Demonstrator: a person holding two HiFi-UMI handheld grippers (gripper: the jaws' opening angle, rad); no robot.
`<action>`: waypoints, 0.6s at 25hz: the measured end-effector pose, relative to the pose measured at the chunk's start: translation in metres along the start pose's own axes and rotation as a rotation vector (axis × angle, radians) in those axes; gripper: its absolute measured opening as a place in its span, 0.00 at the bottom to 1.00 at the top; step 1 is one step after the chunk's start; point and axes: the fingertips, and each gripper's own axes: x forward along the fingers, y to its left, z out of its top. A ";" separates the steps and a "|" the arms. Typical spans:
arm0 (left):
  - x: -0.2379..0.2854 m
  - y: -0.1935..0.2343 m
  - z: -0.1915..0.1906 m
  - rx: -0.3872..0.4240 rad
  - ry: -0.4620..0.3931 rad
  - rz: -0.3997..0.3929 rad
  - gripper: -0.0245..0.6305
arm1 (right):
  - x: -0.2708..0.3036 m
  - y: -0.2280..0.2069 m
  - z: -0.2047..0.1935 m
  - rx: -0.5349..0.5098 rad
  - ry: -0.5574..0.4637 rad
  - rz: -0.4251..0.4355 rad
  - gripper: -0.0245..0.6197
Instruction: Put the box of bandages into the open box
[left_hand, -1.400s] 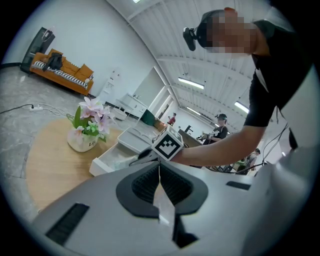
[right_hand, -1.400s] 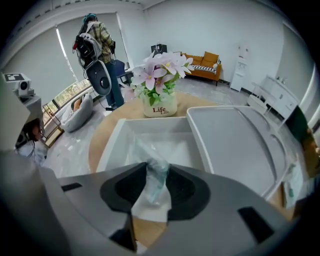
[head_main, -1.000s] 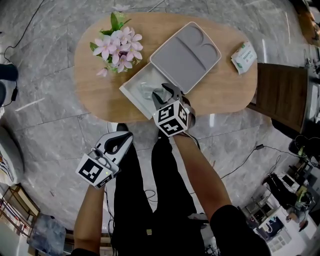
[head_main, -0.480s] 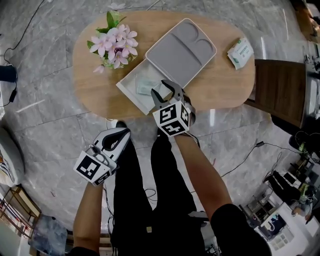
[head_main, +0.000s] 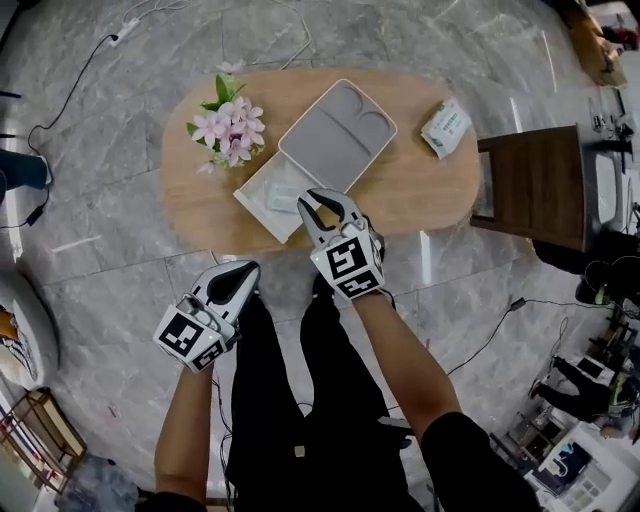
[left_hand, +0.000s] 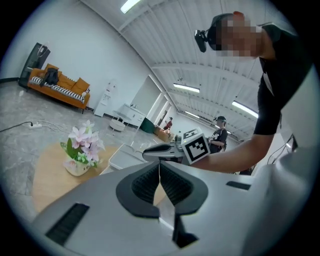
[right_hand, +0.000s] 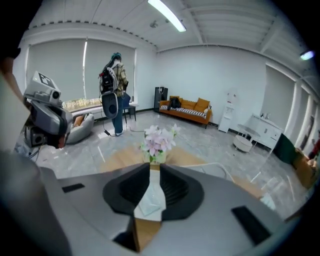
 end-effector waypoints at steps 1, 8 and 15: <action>-0.002 -0.006 0.012 0.012 -0.013 0.001 0.07 | -0.012 -0.001 0.015 0.002 -0.032 0.001 0.15; -0.032 -0.065 0.106 0.091 -0.089 0.002 0.06 | -0.122 0.009 0.139 0.018 -0.242 0.037 0.07; -0.062 -0.123 0.214 0.217 -0.191 -0.005 0.06 | -0.239 0.008 0.274 -0.016 -0.491 0.062 0.06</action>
